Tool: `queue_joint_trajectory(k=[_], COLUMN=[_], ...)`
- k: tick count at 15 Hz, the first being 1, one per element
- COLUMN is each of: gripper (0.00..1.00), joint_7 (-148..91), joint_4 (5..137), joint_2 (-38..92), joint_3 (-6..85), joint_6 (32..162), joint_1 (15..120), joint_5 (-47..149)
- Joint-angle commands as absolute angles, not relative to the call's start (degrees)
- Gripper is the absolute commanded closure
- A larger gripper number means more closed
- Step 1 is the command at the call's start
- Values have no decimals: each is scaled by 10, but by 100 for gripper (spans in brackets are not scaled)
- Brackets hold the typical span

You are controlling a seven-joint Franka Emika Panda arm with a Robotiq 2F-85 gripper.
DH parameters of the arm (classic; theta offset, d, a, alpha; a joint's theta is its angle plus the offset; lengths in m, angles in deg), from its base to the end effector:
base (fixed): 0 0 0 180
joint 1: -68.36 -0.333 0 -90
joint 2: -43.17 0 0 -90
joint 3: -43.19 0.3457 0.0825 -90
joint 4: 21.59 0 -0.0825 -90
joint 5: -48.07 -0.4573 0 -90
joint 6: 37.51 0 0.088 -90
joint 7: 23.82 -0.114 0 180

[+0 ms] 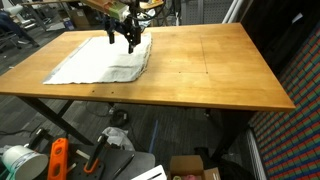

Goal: Fold the towel in half from right to left

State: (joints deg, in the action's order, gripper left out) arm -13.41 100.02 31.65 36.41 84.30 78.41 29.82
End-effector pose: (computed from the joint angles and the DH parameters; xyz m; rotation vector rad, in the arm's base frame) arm 0.5844 -0.1601 0.2761 -2.8335 0.4388 0.1917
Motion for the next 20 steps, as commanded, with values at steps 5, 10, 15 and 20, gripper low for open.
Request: queue_joint_trajectory(k=[5,10,15,20], gripper=[0,0,0,0], joint_7=[-108,-77,-67,-70], joint_4=[998,1009,1003,998], joint_2=[286,275,258,245], joint_3=[360,362,370,375], joint_6=[868,875,875,874], joint_1=[814,830,830,828], joint_5=[289,290,282,288])
